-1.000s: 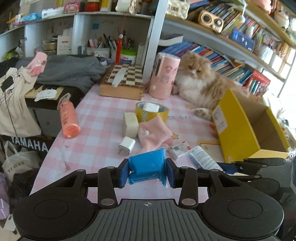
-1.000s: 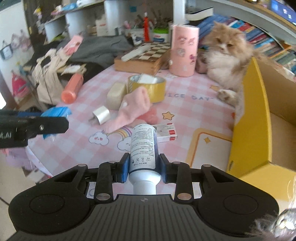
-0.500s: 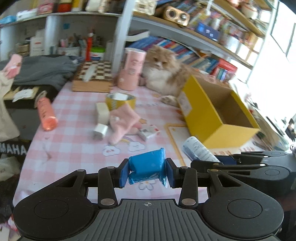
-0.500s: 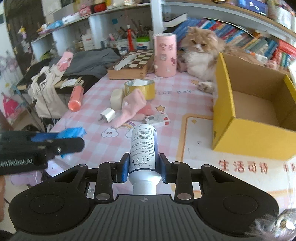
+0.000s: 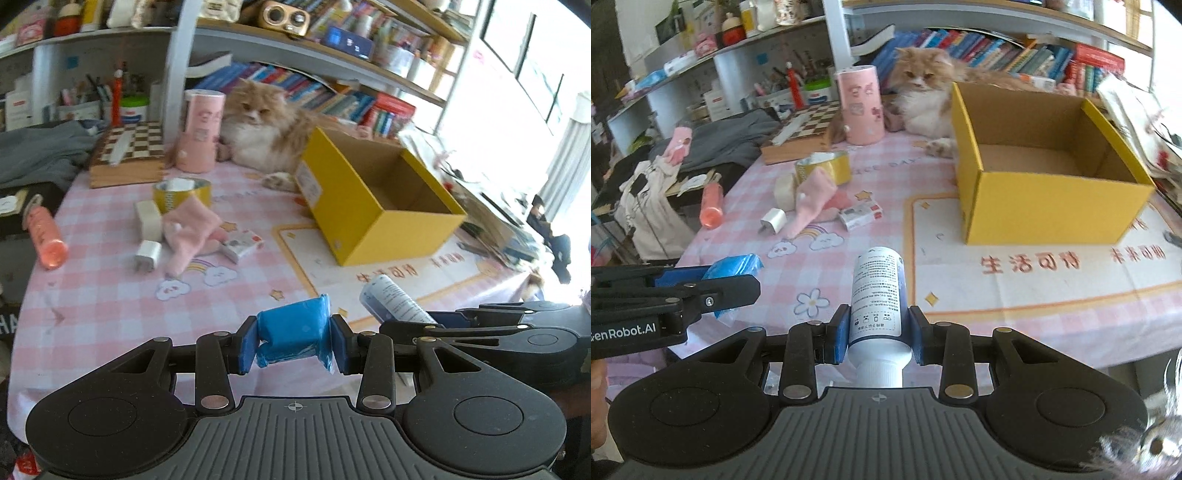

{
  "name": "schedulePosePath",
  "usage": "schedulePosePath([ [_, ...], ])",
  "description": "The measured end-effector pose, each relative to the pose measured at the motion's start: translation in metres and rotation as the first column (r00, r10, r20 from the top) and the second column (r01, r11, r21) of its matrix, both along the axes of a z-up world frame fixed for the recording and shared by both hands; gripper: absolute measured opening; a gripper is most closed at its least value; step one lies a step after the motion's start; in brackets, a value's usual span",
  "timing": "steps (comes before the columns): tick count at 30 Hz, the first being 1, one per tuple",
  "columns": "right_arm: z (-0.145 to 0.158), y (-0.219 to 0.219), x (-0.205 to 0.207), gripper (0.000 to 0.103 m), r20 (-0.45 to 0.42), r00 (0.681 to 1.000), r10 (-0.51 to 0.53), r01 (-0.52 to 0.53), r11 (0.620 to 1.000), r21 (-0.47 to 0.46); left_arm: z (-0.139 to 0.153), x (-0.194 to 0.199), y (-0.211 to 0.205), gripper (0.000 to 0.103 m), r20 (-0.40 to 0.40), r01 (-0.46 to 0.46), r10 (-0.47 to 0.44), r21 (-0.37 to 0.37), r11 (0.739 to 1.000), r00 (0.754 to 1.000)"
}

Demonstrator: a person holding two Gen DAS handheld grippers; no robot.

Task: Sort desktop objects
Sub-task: 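Carry the blue block and spray bottle with both grippers over the yellow box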

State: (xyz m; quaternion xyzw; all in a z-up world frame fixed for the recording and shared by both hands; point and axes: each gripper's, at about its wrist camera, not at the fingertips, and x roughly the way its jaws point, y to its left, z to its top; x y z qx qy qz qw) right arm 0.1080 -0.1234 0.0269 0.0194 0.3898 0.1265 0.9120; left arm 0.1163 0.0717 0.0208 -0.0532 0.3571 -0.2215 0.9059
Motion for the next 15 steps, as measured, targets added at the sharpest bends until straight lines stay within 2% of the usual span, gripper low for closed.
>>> schedulePosePath([
  [7, -0.002, -0.009, -0.018, 0.030, -0.014, 0.997, -0.071, 0.071, 0.997, -0.001, -0.002, -0.006, -0.002, 0.039, -0.007, 0.039, -0.039, -0.026, 0.999, 0.999],
  [15, -0.002, -0.009, -0.028, 0.030, -0.022, 0.996, -0.089, 0.089, 0.996, -0.015, -0.002, -0.011, -0.007, 0.039, -0.009, 0.064, -0.064, -0.038, 0.997, 0.998],
])
